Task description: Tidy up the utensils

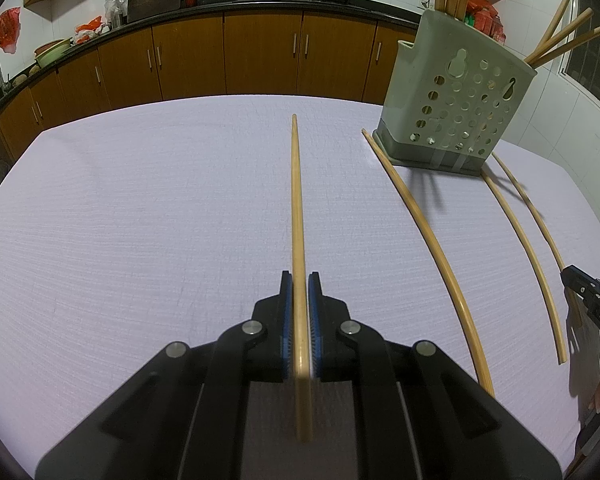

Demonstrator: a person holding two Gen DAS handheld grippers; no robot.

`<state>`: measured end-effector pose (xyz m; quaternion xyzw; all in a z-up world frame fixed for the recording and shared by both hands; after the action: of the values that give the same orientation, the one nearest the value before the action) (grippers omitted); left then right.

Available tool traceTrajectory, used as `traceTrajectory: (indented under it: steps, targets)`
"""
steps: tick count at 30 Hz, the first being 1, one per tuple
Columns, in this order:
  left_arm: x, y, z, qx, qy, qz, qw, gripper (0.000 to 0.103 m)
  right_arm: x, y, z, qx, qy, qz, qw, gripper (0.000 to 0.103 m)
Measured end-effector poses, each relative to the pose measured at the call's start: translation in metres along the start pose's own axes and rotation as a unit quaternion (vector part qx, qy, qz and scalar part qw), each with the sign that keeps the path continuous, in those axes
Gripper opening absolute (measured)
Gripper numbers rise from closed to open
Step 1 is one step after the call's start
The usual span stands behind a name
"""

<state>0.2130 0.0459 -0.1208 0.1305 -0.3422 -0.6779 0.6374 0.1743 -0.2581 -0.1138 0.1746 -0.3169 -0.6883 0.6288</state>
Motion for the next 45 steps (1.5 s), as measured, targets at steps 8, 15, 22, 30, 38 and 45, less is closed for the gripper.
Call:
traceTrajectory:
  steps: [8,15,22,30,38,45]
  targets:
    - [0.001,-0.001,-0.001,0.000,0.005,-0.003,1.0000,0.010,0.000,0.000,0.000,0.000,0.000,0.000,1.000,0.008]
    - [0.003,-0.005,0.002,-0.002,0.014,-0.014,0.9998,0.008,0.001,0.000,0.000,0.000,0.002,-0.002,1.000,0.008]
    - [0.018,0.004,0.039,0.045,0.023,-0.055,0.9972,0.008,0.011,0.012,0.028,0.060,0.000,-0.022,0.998,0.008]
    - [0.036,0.051,0.107,0.146,-0.013,-0.070,0.9868,0.008,0.022,0.053,0.089,0.164,0.010,-0.059,0.985,0.007]
    - [0.054,0.082,0.138,0.181,-0.042,-0.095,0.9779,0.008,0.028,0.087,0.118,0.214,0.018,-0.076,0.974,0.007]
    - [0.082,0.093,0.157,0.200,-0.072,-0.126,0.9690,0.008,0.029,0.107,0.147,0.249,0.033,-0.079,0.965,0.007]
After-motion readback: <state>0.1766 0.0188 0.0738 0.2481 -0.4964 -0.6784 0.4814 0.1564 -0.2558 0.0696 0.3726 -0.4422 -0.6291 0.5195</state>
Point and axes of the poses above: each gripper's, at about its wrist camera, not at the fingertips, and z roughly against the way its jaws point, x to its right, y to its top, the point moved 3 cm from there along -z, roughly the way its jaws point, and after that the axes turned 15 degrees about -y, right-handed, at the moved point
